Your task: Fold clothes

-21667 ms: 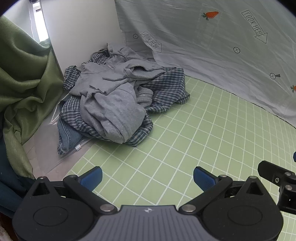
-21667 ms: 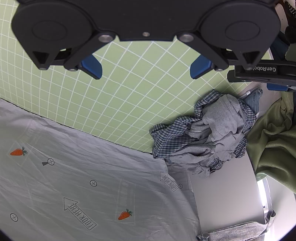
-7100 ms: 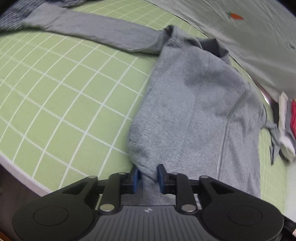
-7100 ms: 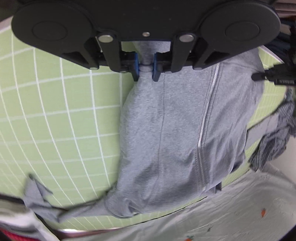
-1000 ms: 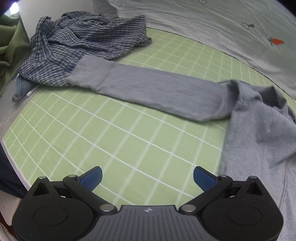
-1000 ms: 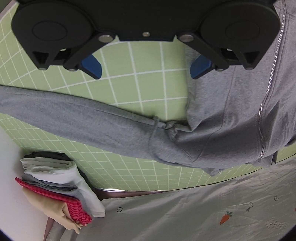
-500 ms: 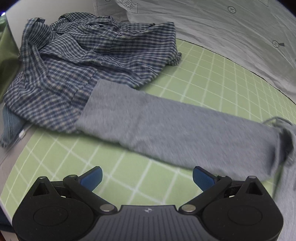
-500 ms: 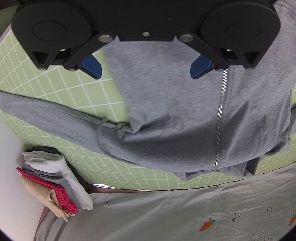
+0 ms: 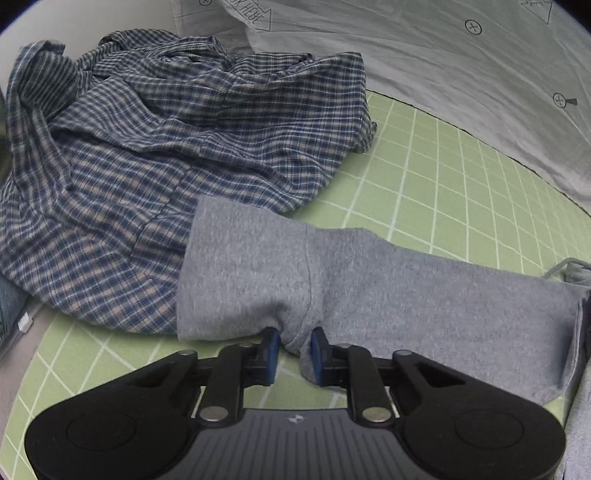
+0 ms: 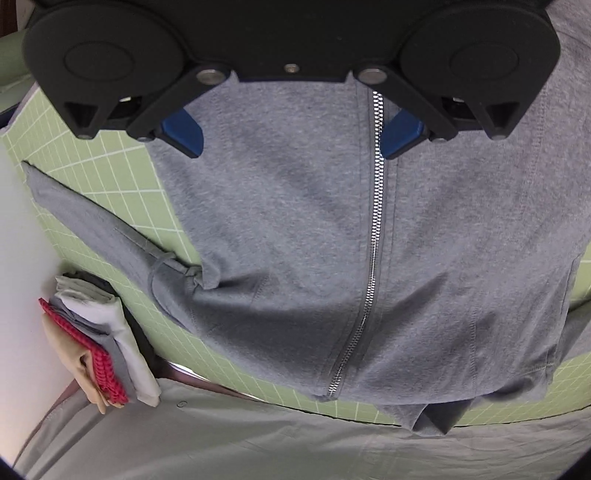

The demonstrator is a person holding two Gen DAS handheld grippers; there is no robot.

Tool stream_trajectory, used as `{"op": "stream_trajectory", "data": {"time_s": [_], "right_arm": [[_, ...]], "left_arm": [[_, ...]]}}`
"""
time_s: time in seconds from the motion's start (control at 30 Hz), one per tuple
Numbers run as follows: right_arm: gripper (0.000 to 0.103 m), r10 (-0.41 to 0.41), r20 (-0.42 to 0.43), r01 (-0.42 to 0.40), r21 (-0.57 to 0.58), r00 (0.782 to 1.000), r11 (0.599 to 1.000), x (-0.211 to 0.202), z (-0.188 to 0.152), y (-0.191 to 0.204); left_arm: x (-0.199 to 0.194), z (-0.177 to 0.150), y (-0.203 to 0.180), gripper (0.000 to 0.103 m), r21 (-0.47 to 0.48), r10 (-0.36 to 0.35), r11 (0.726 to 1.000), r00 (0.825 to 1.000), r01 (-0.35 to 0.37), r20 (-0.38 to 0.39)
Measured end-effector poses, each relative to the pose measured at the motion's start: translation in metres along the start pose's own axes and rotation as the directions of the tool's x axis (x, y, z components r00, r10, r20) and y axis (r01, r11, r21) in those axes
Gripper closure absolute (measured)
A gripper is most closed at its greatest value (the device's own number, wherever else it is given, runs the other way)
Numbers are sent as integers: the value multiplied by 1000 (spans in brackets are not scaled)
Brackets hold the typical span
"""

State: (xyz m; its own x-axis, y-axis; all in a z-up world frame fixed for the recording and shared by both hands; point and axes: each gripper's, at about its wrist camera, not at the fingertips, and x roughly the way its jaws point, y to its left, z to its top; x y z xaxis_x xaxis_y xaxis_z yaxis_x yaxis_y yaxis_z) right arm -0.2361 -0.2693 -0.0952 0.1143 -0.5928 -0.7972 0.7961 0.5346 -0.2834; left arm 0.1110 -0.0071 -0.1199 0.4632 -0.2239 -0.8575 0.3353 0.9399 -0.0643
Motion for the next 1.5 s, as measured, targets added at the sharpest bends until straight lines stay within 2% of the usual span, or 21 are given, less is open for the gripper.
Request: {"op": "stream_trajectory", "data": {"time_s": [0.17,0.47,0.57,0.63,0.7,0.73,0.77,0.8,0.97,1.1,1.27,1.33,1.5], "right_arm": [[0,-9,-7,9,26,1000,1000,-2,-4,-2],[0,43,-17,-42,92,999,995,2,-7,-11],[0,72,-22,-70,97,997,993,4,-7,-15],[0,99,-28,-96,92,995,991,6,-5,-18],[0,129,-33,-126,89,991,988,8,-1,-24],[0,143,-28,-140,89,989,986,9,2,-28],[0,152,-9,-151,92,988,984,7,5,-32],[0,162,10,-162,95,987,982,6,9,-37],[0,193,116,-202,70,974,977,0,43,-64],[0,203,175,-213,40,963,976,9,75,-85],[0,220,218,-236,45,951,971,35,119,-105],[0,230,227,-246,43,946,968,48,137,-109],[0,277,212,-289,30,937,957,98,196,-108]], "left_arm": [[-21,-29,23,88,-40,15,999,1000,-15,-14],[-61,-86,77,87,-162,118,979,992,-125,-53],[-68,-93,77,80,-188,126,973,990,-135,-63],[-75,-94,69,70,-204,125,970,991,-133,-51],[-83,-94,60,43,-220,124,967,991,-130,-40],[-87,-94,56,38,-227,124,965,992,-129,-34],[-91,-91,48,30,-227,126,965,992,-128,-23],[-96,-87,39,28,-224,126,967,992,-125,-7],[-108,-61,-12,23,-228,41,973,997,-25,65],[-100,-41,-68,23,-213,-61,974,995,77,80],[-85,-16,-147,15,-175,-194,963,977,206,84],[-73,-9,-179,15,-167,-241,954,968,249,66],[-20,13,-244,14,-207,-316,928,949,311,7]]}}
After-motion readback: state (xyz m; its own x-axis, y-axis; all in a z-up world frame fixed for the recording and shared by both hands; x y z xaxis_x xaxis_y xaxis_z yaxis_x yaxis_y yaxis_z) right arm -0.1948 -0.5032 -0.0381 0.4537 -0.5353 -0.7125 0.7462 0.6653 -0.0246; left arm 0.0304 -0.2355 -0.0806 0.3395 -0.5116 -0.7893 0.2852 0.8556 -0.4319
